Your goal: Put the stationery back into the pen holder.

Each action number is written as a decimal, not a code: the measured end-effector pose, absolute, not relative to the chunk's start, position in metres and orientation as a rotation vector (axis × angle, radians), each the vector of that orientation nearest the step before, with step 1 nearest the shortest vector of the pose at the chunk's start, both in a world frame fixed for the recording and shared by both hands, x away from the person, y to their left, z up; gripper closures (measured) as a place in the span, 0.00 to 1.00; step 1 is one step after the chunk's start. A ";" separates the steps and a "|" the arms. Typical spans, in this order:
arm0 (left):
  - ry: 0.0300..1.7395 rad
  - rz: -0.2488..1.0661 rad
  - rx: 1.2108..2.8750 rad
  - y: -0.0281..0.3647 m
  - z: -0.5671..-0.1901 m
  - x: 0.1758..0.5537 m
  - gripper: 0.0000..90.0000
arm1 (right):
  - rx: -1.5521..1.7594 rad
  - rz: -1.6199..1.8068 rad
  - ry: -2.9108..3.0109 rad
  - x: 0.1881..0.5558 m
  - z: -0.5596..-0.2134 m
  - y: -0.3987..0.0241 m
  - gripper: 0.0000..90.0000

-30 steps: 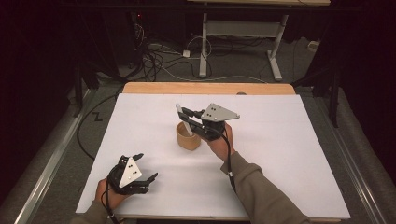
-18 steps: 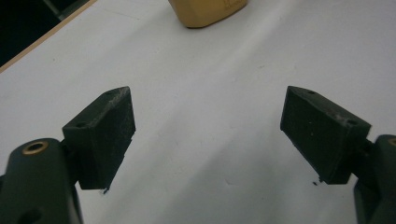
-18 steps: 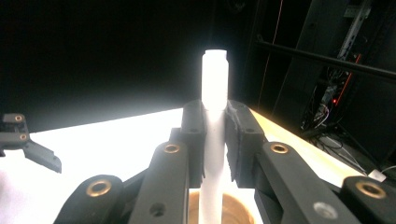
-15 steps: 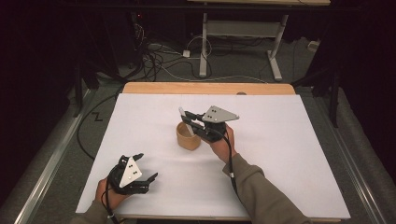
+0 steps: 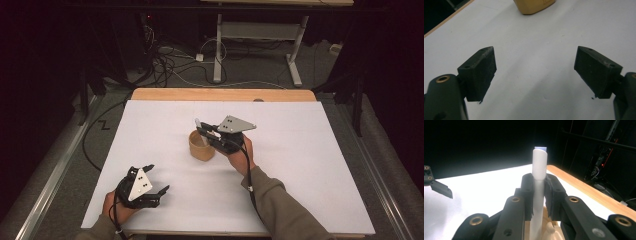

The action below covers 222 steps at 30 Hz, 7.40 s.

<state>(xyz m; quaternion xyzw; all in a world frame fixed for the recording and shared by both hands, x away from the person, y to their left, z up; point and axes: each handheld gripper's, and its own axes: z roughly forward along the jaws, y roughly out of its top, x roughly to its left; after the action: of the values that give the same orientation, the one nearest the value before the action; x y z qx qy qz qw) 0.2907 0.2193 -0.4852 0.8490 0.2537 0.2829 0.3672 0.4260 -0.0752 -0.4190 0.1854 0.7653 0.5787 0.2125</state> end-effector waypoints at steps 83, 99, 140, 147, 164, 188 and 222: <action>0.655 0.735 2.215 0.215 -0.488 0.292 0.19 | 0.603 1.351 2.043 0.403 -0.409 -0.138 0.23; 0.650 0.738 2.219 0.214 -0.488 0.292 0.19 | 0.563 1.284 2.057 0.381 -0.408 -0.157 0.25; 0.632 0.739 2.231 0.213 -0.488 0.291 0.19 | 0.532 1.187 2.039 0.333 -0.429 -0.225 0.26; 0.633 0.737 2.232 0.213 -0.488 0.291 0.19 | 0.548 1.157 2.045 0.327 -0.434 -0.236 0.26; 0.626 0.732 2.240 0.211 -0.489 0.292 0.19 | 0.620 1.134 2.033 0.314 -0.449 -0.265 0.26; 0.607 0.724 2.239 0.206 -0.487 0.294 0.19 | 0.739 1.117 2.035 0.290 -0.473 -0.302 0.26; 0.593 0.733 2.254 0.207 -0.487 0.291 0.19 | 0.718 1.132 2.013 0.289 -0.470 -0.298 0.26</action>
<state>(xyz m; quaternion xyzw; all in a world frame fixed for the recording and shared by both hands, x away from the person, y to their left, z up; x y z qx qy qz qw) 0.2906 0.2068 -0.4875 0.8669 0.2280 0.2819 0.3421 0.2885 -0.2979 -0.4697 0.2776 0.7786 0.4377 0.3538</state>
